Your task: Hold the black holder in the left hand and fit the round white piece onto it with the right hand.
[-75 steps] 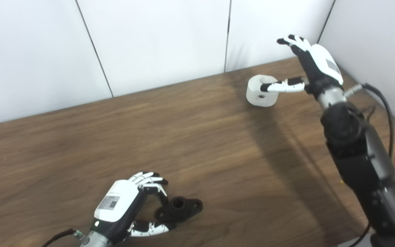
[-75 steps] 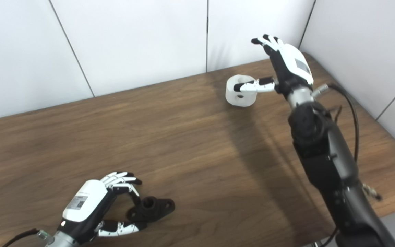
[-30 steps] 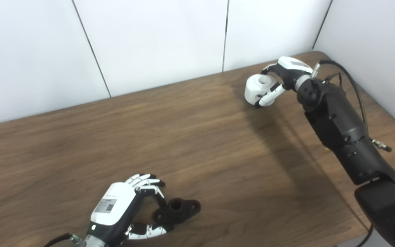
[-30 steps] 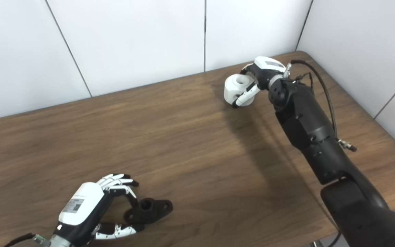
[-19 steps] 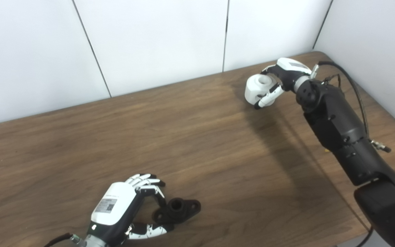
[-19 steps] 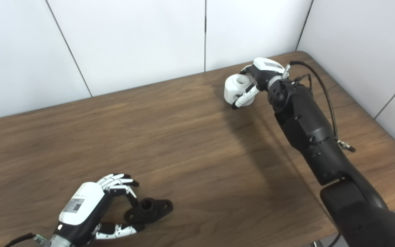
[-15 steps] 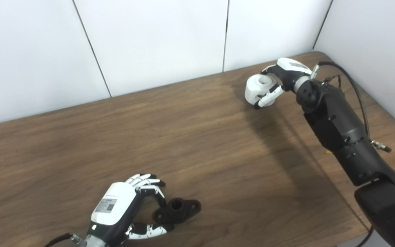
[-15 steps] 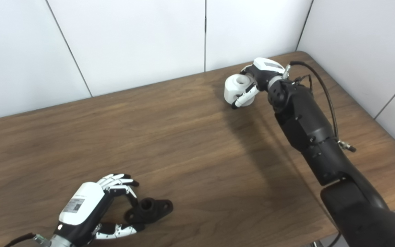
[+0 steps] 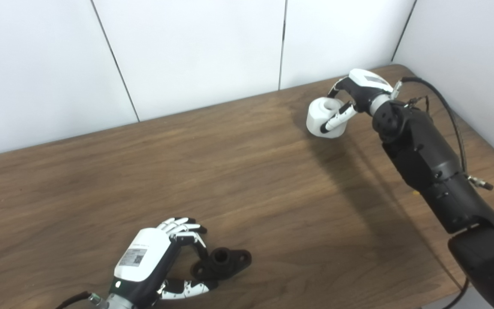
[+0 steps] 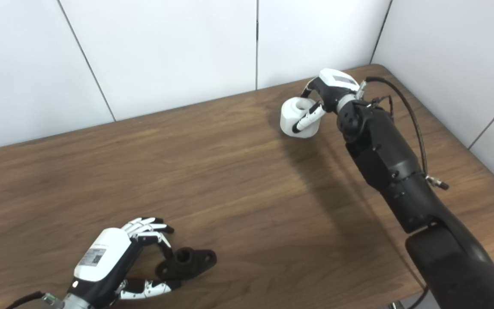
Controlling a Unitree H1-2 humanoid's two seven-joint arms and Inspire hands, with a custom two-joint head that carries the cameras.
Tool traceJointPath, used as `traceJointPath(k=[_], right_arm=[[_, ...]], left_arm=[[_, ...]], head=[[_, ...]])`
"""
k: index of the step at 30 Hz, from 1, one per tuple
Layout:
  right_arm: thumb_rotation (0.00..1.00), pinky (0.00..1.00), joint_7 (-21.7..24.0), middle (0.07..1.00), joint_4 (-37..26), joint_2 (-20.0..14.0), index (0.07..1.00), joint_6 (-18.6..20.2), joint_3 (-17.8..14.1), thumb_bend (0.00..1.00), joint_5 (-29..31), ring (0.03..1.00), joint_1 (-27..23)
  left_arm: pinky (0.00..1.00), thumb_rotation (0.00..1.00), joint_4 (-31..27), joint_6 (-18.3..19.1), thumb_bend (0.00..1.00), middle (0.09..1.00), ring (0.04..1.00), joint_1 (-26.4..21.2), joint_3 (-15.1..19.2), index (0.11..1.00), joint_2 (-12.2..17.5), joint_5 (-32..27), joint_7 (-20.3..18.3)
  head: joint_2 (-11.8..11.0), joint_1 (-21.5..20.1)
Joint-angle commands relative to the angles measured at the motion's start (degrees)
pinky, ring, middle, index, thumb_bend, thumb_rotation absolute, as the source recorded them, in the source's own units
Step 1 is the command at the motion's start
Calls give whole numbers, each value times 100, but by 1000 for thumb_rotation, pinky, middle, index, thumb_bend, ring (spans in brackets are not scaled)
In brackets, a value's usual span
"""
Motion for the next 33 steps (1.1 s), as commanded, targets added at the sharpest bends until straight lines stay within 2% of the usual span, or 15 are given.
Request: traceJointPath(k=[1,6,7,8,10,19,28,33], right_arm=[[269,1000,-157,905,-120,-240,603,-58,-27,859,29,981,-177],[253,1000,-216,895,-172,-255,585,-28,-18,846,119,978,-114],[194,1000,-264,893,-168,-249,529,-43,-24,656,141,973,-96],[173,1000,-300,890,-165,-246,509,-53,-27,592,158,970,-85],[155,1000,-403,884,-147,-248,492,-112,-24,539,196,968,-58],[141,1000,-836,833,-246,-329,485,-511,50,525,274,939,74],[142,1000,-465,838,-1234,-357,485,-323,59,525,272,959,258],[142,1000,-142,833,-2124,-368,485,-273,92,525,252,947,427]], left_arm=[[872,48,68,131,521,766,858,134,-5,488,86,126,-183],[871,49,34,132,521,765,858,147,-1,488,69,105,-198],[873,49,25,144,521,766,859,144,-1,488,63,110,-209],[873,49,19,151,521,766,859,143,-1,488,58,115,-217],[871,49,22,149,521,766,858,141,-1,488,46,131,-211],[870,48,12,150,521,764,855,139,3,488,1,141,-225],[872,48,23,213,521,766,854,117,-30,487,-67,258,-278],[865,49,43,230,521,764,850,116,-60,488,-134,325,-271]], head=[[2,-1],[28,14],[28,19],[31,21],[39,31],[39,75],[11,183],[20,359]])
